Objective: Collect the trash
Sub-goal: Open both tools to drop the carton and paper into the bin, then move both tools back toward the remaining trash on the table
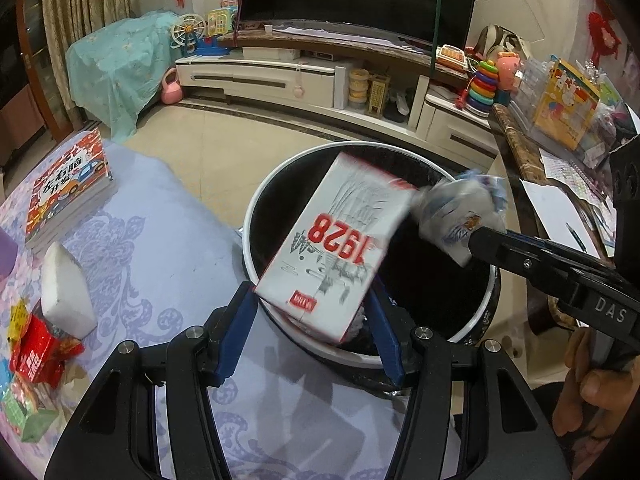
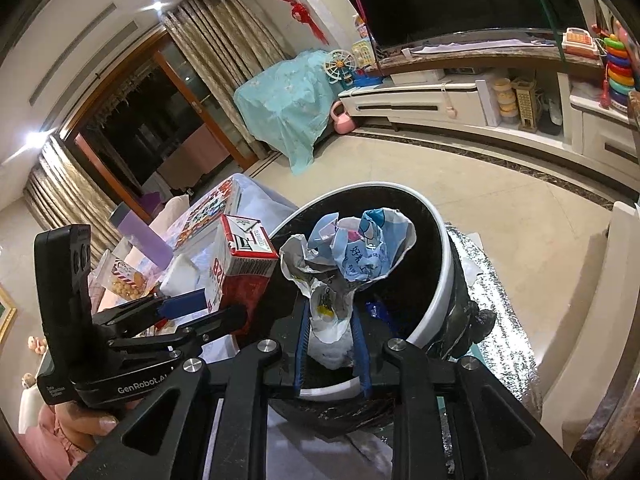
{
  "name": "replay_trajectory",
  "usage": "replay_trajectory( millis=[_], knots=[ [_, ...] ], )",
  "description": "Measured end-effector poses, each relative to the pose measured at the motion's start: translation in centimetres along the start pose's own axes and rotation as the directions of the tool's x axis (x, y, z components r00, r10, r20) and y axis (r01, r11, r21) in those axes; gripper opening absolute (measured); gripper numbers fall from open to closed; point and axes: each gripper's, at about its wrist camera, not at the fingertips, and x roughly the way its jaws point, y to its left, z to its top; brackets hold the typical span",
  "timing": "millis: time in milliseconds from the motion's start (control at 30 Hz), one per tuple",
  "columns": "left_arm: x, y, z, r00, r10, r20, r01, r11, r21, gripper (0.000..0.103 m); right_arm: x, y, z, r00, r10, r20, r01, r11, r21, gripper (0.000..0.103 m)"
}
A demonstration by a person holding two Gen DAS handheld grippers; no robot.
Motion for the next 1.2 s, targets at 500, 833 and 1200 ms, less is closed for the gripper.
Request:
replay_trajectory(
  millis=[500,833,1200],
  knots=[
    [-2.0,4.2,-5.0,0.999,-0.030,0.023,0.033,0.982,-0.184,0.071,-1.2,1.0,-0.4,0.999,-0.028,0.046,0.029,0.999,-0.016,0.087],
    [-5.2,7.8,-10.8,0.999,-0.007,0.040,0.018,0.956,-0.293,0.075,-1.5,3.5,-2.5,0.999,-0.003,0.043,0.004,1.000,-0.025,0.091],
    [-8.4,12.4,-15.7,0.998,0.049,0.047,-0.026,0.913,-0.408,0.076,-0.7,7.9,-4.8,0.998,0.061,0.010,-0.060,0.996,-0.069,0.092]
  ],
)
